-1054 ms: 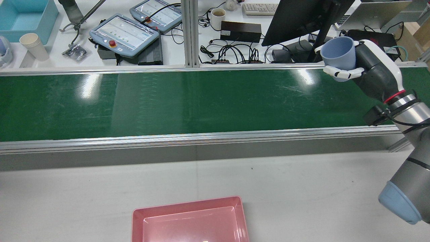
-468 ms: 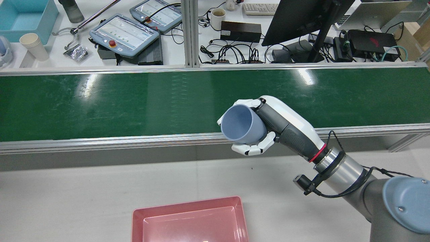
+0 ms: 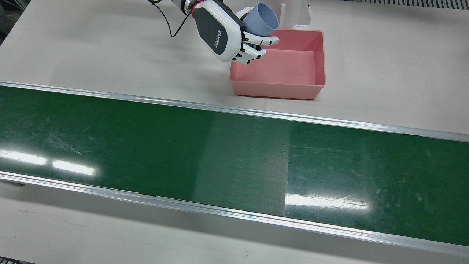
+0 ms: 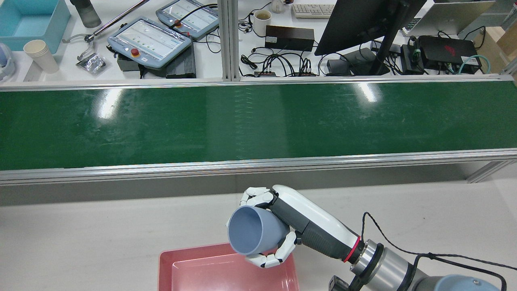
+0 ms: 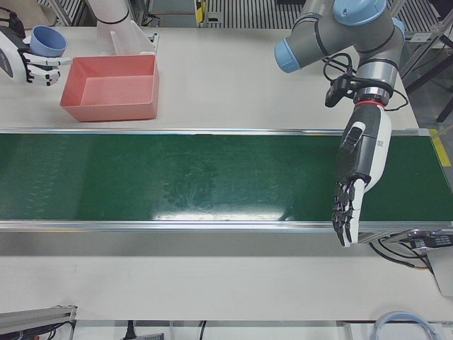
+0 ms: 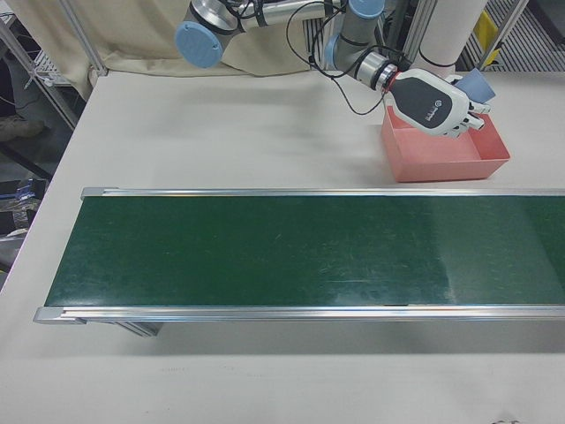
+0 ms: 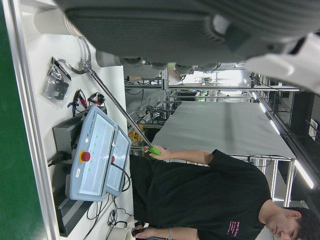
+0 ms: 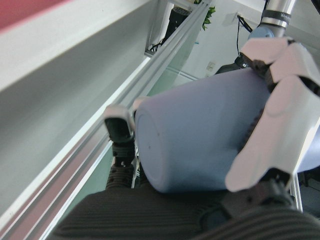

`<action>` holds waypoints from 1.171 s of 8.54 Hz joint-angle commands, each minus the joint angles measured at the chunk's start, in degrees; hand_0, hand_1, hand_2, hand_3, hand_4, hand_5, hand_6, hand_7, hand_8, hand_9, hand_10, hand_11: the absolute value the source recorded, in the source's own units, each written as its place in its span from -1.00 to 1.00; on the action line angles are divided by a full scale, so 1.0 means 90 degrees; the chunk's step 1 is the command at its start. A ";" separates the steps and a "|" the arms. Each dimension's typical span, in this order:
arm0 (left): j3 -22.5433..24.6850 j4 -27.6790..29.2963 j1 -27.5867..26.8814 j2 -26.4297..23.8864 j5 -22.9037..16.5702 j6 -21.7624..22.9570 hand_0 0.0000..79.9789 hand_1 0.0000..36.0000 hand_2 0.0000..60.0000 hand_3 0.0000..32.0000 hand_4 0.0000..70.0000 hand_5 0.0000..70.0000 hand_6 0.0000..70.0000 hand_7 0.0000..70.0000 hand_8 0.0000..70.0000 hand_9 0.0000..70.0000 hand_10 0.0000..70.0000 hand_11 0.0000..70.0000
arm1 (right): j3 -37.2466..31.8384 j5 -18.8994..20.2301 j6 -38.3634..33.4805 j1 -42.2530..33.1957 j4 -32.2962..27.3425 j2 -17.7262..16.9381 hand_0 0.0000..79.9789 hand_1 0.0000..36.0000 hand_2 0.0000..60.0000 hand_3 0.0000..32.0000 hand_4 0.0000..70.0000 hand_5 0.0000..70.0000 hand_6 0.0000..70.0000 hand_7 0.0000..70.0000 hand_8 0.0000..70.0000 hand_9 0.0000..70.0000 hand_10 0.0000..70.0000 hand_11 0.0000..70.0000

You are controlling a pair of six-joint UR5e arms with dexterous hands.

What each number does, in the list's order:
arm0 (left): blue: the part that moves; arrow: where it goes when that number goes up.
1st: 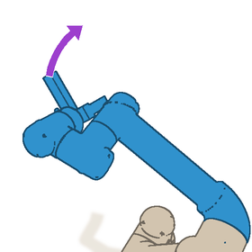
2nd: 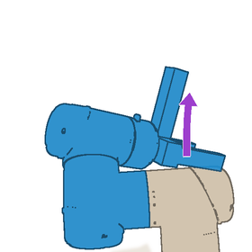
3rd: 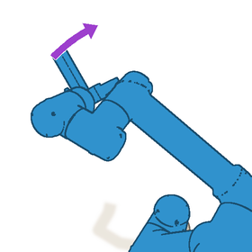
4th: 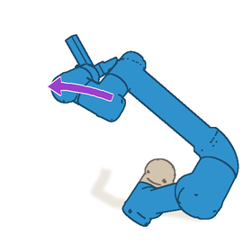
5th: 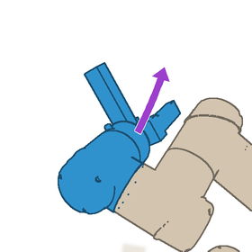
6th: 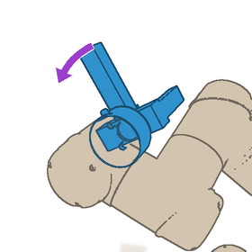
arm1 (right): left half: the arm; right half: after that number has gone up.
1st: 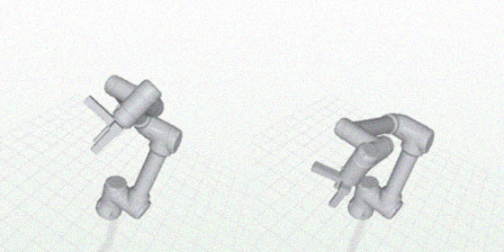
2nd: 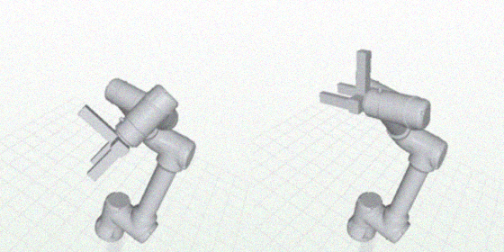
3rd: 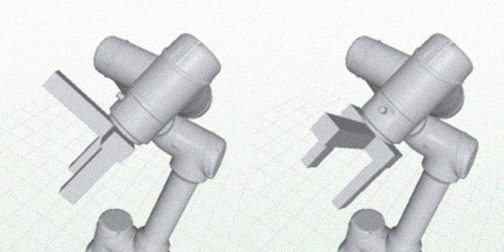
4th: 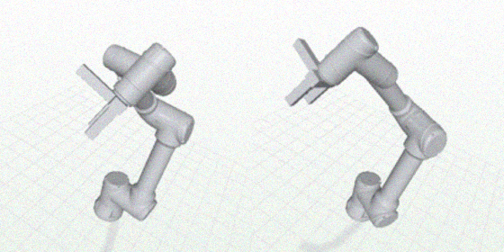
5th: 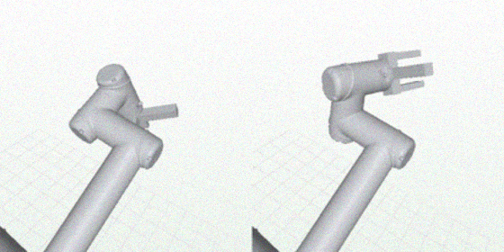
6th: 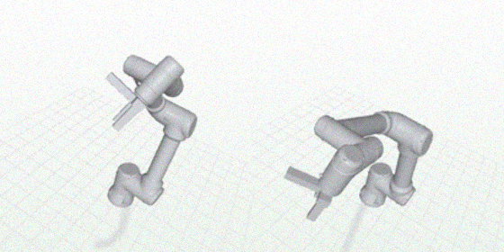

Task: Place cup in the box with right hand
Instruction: 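Carry the blue cup with the right hand over the pink box, then open the right hand to release the cup into the pink box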

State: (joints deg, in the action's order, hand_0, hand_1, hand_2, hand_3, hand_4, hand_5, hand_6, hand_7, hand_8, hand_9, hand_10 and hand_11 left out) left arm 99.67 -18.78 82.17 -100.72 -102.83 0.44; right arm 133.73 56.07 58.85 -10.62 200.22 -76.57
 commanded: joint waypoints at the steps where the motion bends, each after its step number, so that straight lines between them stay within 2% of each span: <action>1: 0.0000 0.0007 0.0001 0.0000 0.0000 0.0000 -1.00 -1.00 -1.00 -1.00 -1.00 -1.00 -1.00 -1.00 -1.00 -1.00 -1.00 -1.00 | -0.0035 -0.0293 0.0239 0.0604 -0.0040 0.0012 0.24 0.38 0.07 -1.00 -1.00 -0.81 -0.81 -0.39 -0.85 -0.67 -0.93 -0.84; 2: 0.0000 0.0007 0.0001 0.0000 0.0000 0.0000 -1.00 -1.00 -1.00 -1.00 -1.00 -1.00 -1.00 -1.00 -1.00 -1.00 -1.00 -1.00 | -0.0045 -0.0293 0.0229 0.0614 -0.0050 0.0012 0.25 0.38 -0.06 -1.00 -1.00 -0.83 -0.87 -0.60 -1.00 -0.92 -1.00 -1.00; 3: -0.0010 0.0007 0.0001 0.0000 0.0000 0.0000 -1.00 -1.00 -1.00 -1.00 -1.00 -1.00 -1.00 -1.00 -1.00 -1.00 -1.00 -1.00 | -0.0035 -0.0293 0.0220 0.0614 -0.0050 0.0022 0.25 0.37 -0.14 -1.00 -1.00 -0.83 -0.88 -0.66 -1.00 -0.97 -1.00 -1.00; 7: -0.0010 0.0007 0.0001 0.0000 0.0000 0.0000 -1.00 -1.00 -1.00 -1.00 -1.00 -1.00 -1.00 -1.00 -1.00 -1.00 -1.00 -1.00 | -0.0045 -0.0293 0.0229 0.0633 -0.0137 0.0022 0.26 0.32 -0.28 -1.00 -1.00 -0.83 -0.88 -0.61 -1.00 -0.93 -1.00 -1.00; 10: -0.0010 0.0007 0.0001 0.0000 0.0000 0.0000 -1.00 -1.00 -1.00 -1.00 -1.00 -1.00 -1.00 -1.00 -1.00 -1.00 -1.00 -1.00 | -0.0035 -0.0293 0.0220 0.0633 -0.0138 0.0022 0.25 0.31 -0.27 -1.00 -1.00 -0.83 -0.86 -0.56 -0.99 -0.89 -1.00 -1.00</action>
State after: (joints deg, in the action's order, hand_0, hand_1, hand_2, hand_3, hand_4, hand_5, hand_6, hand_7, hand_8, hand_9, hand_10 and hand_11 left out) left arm 99.58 -18.72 82.18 -100.72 -102.83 0.44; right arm 133.34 53.44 60.90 -4.94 199.03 -76.38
